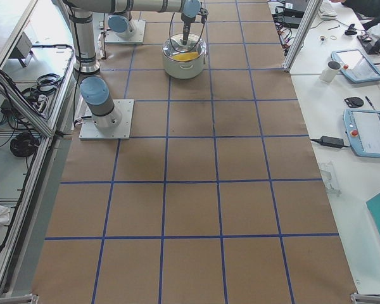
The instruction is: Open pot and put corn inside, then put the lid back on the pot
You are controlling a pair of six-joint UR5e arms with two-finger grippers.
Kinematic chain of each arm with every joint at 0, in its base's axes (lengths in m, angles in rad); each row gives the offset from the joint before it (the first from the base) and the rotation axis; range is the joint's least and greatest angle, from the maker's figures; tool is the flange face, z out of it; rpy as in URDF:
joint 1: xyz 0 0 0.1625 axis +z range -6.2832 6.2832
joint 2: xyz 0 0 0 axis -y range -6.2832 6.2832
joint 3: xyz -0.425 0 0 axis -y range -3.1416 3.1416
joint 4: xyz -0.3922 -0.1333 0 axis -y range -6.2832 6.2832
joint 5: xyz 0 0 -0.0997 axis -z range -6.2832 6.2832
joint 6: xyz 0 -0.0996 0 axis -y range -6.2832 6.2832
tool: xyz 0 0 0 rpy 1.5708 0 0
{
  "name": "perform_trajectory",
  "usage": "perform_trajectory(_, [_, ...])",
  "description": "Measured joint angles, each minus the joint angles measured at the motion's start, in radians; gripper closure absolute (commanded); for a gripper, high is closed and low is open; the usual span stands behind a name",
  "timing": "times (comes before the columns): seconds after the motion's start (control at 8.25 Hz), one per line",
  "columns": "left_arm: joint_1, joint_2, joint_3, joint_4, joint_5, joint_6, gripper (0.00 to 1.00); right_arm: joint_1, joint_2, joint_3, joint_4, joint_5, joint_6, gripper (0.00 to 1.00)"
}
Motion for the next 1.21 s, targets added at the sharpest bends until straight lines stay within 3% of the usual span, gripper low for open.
perform_trajectory(1.21, [-0.001,-0.003,0.000,0.000,0.000,0.000,0.00,-0.007,-0.001,-0.014,0.030,0.009,0.017,1.00])
